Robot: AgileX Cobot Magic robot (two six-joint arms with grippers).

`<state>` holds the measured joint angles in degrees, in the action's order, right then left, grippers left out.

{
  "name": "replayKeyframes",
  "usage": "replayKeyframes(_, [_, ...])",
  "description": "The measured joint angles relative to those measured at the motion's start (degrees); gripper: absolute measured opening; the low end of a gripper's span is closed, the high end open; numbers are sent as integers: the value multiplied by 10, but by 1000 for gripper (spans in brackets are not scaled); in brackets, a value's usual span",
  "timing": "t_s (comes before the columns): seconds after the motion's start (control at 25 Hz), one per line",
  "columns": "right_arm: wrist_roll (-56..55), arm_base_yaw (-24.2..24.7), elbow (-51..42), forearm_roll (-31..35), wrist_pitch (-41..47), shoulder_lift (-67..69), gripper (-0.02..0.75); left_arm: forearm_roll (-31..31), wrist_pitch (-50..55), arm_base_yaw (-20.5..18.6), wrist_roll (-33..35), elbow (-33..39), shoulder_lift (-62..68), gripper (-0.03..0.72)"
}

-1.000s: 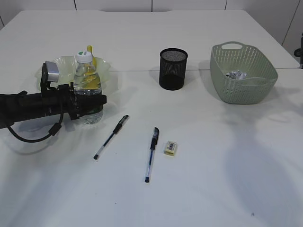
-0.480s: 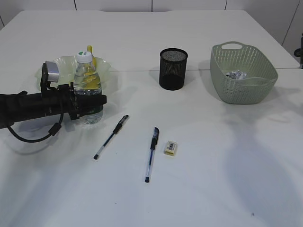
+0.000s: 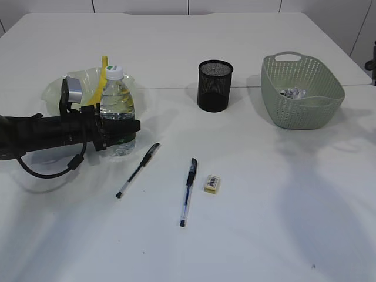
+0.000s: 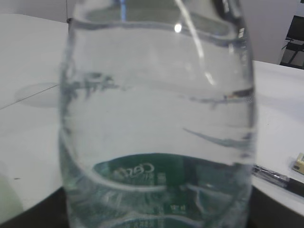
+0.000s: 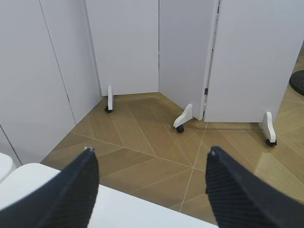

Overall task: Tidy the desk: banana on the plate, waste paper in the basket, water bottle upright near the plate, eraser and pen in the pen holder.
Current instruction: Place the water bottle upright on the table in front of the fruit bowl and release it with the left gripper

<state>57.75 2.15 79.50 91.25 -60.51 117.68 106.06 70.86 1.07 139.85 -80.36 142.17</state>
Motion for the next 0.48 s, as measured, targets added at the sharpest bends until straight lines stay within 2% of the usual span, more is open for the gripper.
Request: replayKeyframes(0.48, [0, 0, 0, 0, 0, 0, 528, 0, 0, 0, 0, 0, 1, 394])
